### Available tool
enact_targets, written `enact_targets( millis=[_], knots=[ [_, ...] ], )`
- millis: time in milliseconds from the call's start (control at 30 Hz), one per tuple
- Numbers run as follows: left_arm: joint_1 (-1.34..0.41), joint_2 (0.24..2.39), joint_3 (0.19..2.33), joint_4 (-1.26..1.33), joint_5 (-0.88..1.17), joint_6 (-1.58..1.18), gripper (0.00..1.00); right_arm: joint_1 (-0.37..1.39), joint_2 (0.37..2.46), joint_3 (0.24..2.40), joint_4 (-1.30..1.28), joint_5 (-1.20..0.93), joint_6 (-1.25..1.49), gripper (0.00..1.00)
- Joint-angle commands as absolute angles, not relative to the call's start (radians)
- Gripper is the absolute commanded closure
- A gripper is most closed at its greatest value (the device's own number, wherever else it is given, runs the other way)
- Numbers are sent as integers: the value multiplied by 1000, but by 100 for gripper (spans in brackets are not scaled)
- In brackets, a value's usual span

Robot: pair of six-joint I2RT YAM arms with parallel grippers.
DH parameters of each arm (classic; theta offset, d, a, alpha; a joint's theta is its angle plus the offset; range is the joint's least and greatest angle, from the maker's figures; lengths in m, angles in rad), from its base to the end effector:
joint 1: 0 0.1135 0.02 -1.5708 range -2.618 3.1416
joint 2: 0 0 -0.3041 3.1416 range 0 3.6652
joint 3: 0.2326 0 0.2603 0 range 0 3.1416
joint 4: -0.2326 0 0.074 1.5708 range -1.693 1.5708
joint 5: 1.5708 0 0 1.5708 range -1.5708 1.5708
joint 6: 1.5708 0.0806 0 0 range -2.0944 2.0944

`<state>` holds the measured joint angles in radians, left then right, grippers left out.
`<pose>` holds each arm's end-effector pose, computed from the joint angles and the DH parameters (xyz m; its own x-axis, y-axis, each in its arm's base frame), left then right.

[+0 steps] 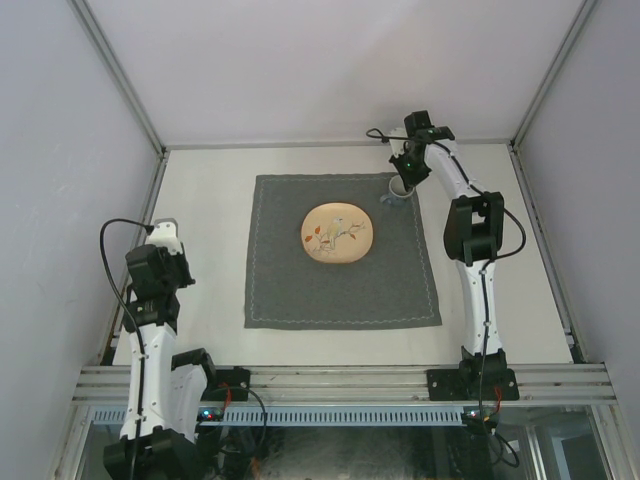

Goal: Set the dinner table for one person
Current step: Place the cup on the napkin, then adjust the plate on the napkin.

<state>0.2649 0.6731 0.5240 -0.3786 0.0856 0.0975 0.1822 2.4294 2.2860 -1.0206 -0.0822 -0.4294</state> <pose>0.1706 0.0391 0.2471 -0.5021 -0.0357 -0.8641 -0.1413 0.9891 0.0413 0.5599 0.1099 0.1937 -0.7327 -0.5569 -0.3911 -0.5692 0.8165 -0.0962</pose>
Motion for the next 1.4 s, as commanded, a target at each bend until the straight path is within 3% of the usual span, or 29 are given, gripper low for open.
enact_targets(
  millis=[0,100,200,267,500,567,900,1133,1367],
  knots=[
    [272,660,541,-358,101,101,71,206,2402,2269,-986,-68,-398,89],
    [272,672,561,-363,96,101,48,206,2381,2260,-985,-85,-386,43],
    [273,683,585,-364,89,105,33,209,2350,2260,-988,-90,-386,30],
    [273,689,601,-361,90,106,29,213,2329,2260,-993,-82,-386,29],
    [273,757,713,-328,141,111,29,206,2177,2266,-1039,-100,-365,28],
    [274,810,781,-328,146,109,28,206,2143,2295,-1059,-94,-367,23],
    [272,1086,1031,-302,160,62,32,191,2168,2468,-1164,-35,-427,20],
    [271,1156,1088,-301,146,44,32,167,2128,2428,-1165,-66,-386,19],
    [256,1229,1151,-385,117,5,33,166,2005,2252,-1154,-62,-363,17]
  ],
)
